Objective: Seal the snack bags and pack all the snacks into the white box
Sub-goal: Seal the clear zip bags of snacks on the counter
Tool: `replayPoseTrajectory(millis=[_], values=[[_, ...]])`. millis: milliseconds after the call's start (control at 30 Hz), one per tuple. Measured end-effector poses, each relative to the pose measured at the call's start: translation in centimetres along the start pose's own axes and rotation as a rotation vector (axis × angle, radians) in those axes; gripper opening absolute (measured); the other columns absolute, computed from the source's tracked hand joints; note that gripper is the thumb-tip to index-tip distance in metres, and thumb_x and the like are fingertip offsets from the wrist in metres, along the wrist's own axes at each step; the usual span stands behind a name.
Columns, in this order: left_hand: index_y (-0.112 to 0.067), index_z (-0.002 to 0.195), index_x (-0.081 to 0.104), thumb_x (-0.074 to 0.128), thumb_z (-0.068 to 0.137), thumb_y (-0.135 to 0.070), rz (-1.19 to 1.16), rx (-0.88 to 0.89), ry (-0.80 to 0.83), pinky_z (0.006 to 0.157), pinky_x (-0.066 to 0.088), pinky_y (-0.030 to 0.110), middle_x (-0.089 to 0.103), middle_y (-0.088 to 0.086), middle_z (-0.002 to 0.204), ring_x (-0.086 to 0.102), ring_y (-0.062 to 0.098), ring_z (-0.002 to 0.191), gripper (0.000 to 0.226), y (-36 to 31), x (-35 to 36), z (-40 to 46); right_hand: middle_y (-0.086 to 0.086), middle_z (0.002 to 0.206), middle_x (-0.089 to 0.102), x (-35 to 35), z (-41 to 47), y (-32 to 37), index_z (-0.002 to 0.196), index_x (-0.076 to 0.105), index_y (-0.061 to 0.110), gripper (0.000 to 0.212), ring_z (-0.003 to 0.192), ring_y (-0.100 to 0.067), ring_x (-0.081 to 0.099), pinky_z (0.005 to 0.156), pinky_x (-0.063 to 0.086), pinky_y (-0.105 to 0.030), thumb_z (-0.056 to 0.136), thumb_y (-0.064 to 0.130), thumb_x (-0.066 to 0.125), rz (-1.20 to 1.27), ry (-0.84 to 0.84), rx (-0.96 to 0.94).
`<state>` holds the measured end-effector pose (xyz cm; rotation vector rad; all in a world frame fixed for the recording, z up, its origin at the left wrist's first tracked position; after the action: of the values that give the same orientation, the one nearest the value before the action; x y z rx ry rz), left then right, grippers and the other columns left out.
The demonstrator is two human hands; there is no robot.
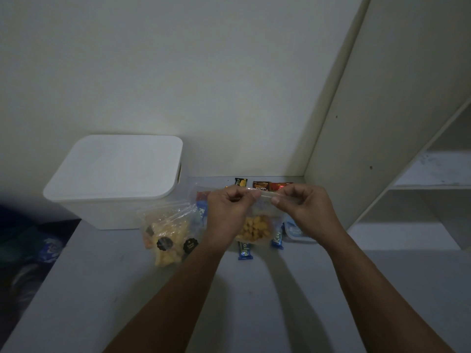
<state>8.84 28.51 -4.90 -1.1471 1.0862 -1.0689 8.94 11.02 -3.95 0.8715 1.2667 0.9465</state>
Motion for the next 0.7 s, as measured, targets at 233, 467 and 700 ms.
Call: replayPoseTrajectory(millis=[233,467,700], values=[[-0.011,0.076,0.074,0.074,0.078,-0.017,-0.019,-0.023,0.019,0.064,0.058,0.030,0.072,0.001,0.072,0.067,0.012,0.069,0.006,0.3,-0.3,0.2,0.000,0.069,0.069,-0.8,0.1,0.3,0.079,0.075,0.014,0.001,0.044,0.003,0.051,0.042,0.041,-0.010,0.079,0.014,0.076,0.002,-0.038,0.012],[-0.005,0.086,0.075,0.068,0.083,-0.017,-0.083,-0.024,-0.025,0.065,0.054,0.015,0.070,-0.007,0.068,0.064,-0.002,0.069,0.014,0.7,-1.3,1.0,0.011,0.054,0.067,-2.1,0.4,0.0,0.069,0.072,0.016,0.010,0.050,0.001,0.058,0.051,0.046,-0.010,0.073,0.012,0.079,0.099,-0.117,0.010],[-0.011,0.093,0.071,0.072,0.080,-0.028,-0.023,-0.056,-0.155,0.073,0.056,0.025,0.070,-0.004,0.085,0.064,0.004,0.079,0.021,1.8,-2.3,1.1,0.005,0.059,0.066,-1.5,0.0,0.1,0.066,0.071,0.019,0.013,0.044,0.001,0.055,0.046,0.046,-0.011,0.071,0.014,0.081,0.083,-0.199,-0.011]])
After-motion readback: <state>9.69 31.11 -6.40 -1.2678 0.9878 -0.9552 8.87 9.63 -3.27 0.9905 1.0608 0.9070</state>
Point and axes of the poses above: each hand's wrist, its own z-axis towards the middle knuckle, its own x-axis out of the palm, y = z × x, the point moved 8 cm from there along z, towards the middle knuckle
